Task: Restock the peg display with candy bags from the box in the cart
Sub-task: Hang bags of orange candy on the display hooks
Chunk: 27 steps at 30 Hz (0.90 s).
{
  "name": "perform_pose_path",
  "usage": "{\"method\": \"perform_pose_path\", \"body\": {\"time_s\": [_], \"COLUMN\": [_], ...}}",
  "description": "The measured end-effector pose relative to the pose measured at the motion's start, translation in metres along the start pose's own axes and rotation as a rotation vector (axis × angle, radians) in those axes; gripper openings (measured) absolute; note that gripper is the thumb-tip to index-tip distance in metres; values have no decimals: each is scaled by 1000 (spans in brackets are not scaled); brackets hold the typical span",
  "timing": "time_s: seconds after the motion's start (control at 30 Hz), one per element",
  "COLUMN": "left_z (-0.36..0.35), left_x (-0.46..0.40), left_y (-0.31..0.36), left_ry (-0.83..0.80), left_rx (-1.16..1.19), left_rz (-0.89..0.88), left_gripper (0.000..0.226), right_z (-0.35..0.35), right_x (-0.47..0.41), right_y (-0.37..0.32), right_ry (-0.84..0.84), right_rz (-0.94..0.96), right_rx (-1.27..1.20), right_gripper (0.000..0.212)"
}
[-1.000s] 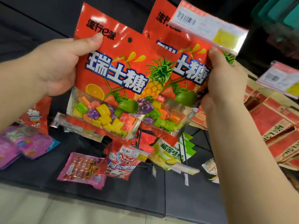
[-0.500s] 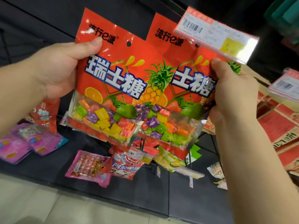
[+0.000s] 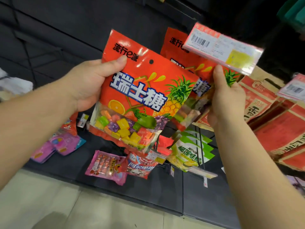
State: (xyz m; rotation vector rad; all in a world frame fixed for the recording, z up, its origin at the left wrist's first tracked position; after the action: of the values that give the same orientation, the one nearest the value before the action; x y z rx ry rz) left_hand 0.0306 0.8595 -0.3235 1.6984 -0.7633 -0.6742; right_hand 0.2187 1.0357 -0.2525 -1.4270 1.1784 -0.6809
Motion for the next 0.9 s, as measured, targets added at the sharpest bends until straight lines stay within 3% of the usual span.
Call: {"method": "perform_pose_path", "body": {"time_s": [0.07, 0.17, 0.23, 0.33, 0.43, 0.5, 0.7, 0.9], "left_z": [-12, -27, -38, -54, -70, -78, -91, -97], "left_x": [8, 10, 8, 3, -3, -8, -22, -26], "left_y": [10, 18, 22, 25, 30, 35, 47, 53], "left_ry": [-44, -44, -40, -56, -59, -42, 94, 232], "left_rx": [-10, -47, -57, -60, -38, -47, -207, -287], "left_rz": [27, 69, 88, 100, 112, 107, 85, 57], "left_gripper": [42, 43, 44, 41, 41, 35, 11, 18], "right_z": [3, 10, 16, 16, 8, 3, 4, 6], "right_x": [-1, 4, 19, 42, 46, 37, 11, 8], "right_y": [1, -4, -7, -5, -13, -22, -27, -25], "right_ry": [14, 237, 305, 30, -165, -152, -69, -65], "right_rz": [-37, 68, 123, -48, -101, -110, -98, -82], "right_rx": [-16, -11, -2, -71, 63, -13, -107, -68], "right_gripper": [7, 26, 24, 28, 19, 7, 21, 17]}}
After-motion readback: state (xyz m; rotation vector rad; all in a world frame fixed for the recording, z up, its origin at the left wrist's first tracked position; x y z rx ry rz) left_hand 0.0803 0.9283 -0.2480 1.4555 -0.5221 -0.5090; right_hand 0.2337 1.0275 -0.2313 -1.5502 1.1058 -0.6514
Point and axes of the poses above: each hand's wrist, its own x-axis away from the middle knuckle, its own z-axis out of the back of the hand, y = z × x, the point moved 2 cm from there along -x, towards the middle knuckle, and after that the axes turned 10 degrees about -x, right-handed, at the moved point
